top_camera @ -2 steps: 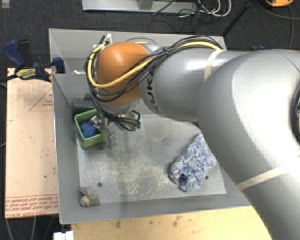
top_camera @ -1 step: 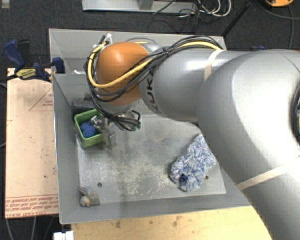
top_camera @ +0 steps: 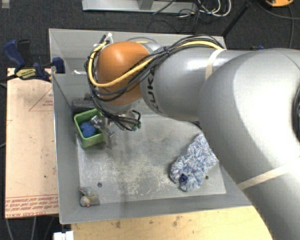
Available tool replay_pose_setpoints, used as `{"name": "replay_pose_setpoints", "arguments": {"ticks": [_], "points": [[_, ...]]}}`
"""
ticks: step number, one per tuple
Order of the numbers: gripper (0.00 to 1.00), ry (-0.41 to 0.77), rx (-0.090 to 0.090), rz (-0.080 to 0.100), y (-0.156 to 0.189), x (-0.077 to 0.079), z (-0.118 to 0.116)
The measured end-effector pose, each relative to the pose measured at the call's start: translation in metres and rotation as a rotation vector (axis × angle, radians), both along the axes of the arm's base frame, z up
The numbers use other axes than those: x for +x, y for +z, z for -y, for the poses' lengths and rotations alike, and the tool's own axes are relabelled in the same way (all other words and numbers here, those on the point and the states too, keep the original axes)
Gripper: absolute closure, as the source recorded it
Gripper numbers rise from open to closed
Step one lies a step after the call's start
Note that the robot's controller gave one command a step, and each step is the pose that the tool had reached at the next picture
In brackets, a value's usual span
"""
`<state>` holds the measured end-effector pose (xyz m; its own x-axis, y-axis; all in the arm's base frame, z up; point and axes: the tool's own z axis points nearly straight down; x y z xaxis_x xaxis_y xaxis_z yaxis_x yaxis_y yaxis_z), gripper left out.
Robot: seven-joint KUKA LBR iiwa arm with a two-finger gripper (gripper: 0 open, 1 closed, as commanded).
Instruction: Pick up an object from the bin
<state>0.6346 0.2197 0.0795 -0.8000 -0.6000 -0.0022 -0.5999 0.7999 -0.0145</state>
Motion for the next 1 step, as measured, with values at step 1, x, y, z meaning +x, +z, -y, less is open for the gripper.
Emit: {"name": "replay_pose_setpoints", "arguments": {"ticks": [1], "points": [[1.0,-0.001,0.003,-0.002,0.009,0.0001,0.0004]]}}
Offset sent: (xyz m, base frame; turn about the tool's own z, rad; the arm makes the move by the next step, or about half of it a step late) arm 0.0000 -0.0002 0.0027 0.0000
